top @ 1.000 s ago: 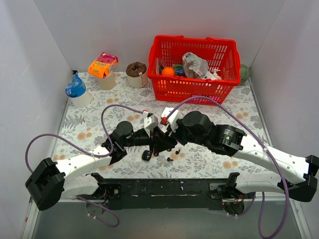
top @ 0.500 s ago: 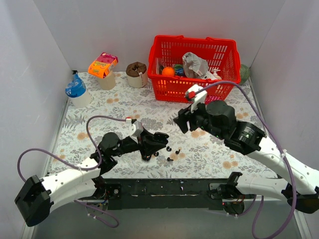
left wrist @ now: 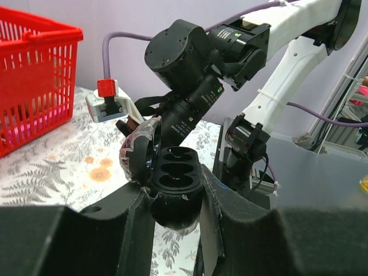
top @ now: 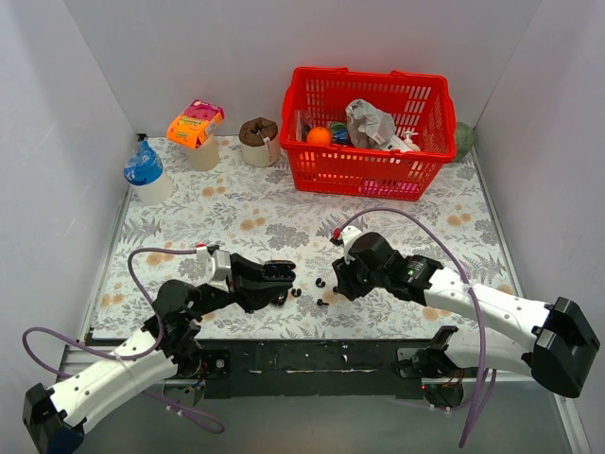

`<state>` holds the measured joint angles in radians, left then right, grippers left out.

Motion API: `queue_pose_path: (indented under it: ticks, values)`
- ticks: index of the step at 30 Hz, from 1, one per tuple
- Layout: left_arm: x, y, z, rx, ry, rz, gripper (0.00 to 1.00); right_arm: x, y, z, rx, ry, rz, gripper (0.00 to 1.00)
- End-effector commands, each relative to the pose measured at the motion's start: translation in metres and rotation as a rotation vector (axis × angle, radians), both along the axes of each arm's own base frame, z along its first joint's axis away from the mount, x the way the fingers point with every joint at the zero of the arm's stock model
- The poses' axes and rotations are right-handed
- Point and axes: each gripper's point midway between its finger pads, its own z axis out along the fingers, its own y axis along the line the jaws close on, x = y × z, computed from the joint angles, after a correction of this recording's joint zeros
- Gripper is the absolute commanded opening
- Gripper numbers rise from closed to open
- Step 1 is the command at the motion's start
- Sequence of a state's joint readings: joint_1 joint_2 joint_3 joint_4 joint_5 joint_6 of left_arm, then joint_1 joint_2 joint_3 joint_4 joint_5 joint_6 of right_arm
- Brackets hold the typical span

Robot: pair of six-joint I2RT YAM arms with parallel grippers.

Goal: Insert the wireless bluetooth earbuds into the charging case
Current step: Pick up the earbud from the center of the board.

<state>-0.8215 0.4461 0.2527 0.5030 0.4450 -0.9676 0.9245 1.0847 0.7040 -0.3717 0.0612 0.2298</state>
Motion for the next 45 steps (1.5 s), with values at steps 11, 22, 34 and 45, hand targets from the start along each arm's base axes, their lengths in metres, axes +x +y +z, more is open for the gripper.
queue_pose_path:
  ticks: [11,22,34,45]
  values:
    - [0.009,-0.002,-0.024,0.065,0.118,0.028,0.00,0.013,0.028,-0.016,-0.012,-0.013,0.008,0.49]
    - [0.012,-0.001,-0.026,0.063,0.117,0.047,0.00,0.021,0.070,-0.011,0.032,-0.014,0.120,0.47]
    - [0.012,-0.002,-0.029,0.071,0.118,0.042,0.00,0.021,0.080,-0.035,-0.012,0.033,0.168,0.48]
    - [0.013,-0.003,-0.032,0.080,0.128,0.041,0.00,0.024,0.082,-0.046,-0.042,0.039,0.170,0.47]
